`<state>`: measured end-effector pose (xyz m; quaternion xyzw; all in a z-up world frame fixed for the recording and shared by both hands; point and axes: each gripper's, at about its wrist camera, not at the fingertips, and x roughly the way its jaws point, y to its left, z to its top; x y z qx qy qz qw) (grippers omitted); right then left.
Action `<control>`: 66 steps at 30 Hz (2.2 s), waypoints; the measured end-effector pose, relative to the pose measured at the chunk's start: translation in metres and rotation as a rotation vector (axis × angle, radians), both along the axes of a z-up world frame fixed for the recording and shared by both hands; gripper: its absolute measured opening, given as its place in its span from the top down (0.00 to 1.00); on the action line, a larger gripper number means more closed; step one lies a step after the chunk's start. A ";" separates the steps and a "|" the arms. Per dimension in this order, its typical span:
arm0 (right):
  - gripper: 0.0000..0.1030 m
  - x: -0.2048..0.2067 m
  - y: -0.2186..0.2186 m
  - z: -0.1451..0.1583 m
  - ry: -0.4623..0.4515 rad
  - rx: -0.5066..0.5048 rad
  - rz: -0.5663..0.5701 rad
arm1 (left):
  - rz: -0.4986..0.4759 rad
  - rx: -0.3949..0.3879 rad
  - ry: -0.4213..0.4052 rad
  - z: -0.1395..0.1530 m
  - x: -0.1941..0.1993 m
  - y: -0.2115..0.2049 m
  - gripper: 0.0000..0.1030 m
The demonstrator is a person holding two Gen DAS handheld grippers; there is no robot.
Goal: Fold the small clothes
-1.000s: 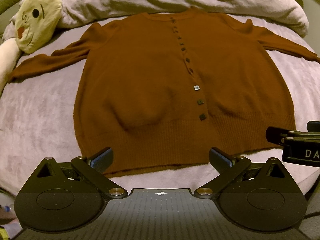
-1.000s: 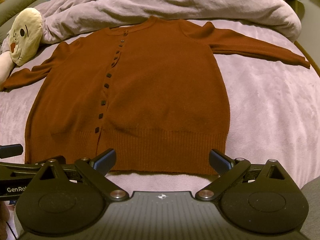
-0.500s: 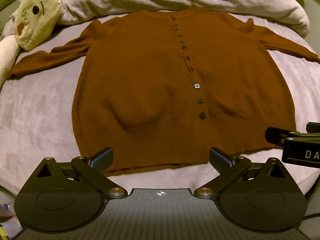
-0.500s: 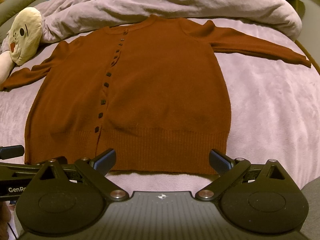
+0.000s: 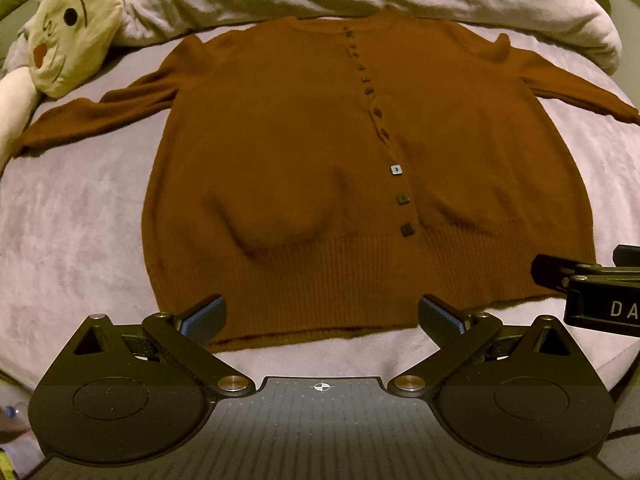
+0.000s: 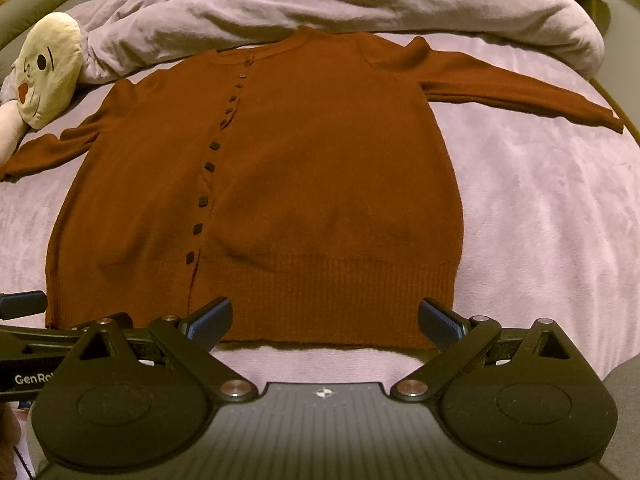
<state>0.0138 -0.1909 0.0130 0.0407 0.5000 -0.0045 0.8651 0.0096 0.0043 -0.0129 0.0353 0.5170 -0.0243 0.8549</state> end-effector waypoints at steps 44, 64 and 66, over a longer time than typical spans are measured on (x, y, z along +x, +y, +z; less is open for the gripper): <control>0.04 0.020 -0.009 -0.010 -0.004 0.031 0.005 | 0.019 -0.004 0.050 -0.016 0.019 0.001 0.00; 0.04 0.119 -0.274 -0.039 -0.374 0.830 -0.451 | 0.188 0.018 -0.016 -0.028 0.089 0.011 0.00; 0.04 0.127 -0.319 -0.052 -0.394 0.876 -0.607 | 0.211 0.019 -0.020 -0.033 0.097 0.012 0.00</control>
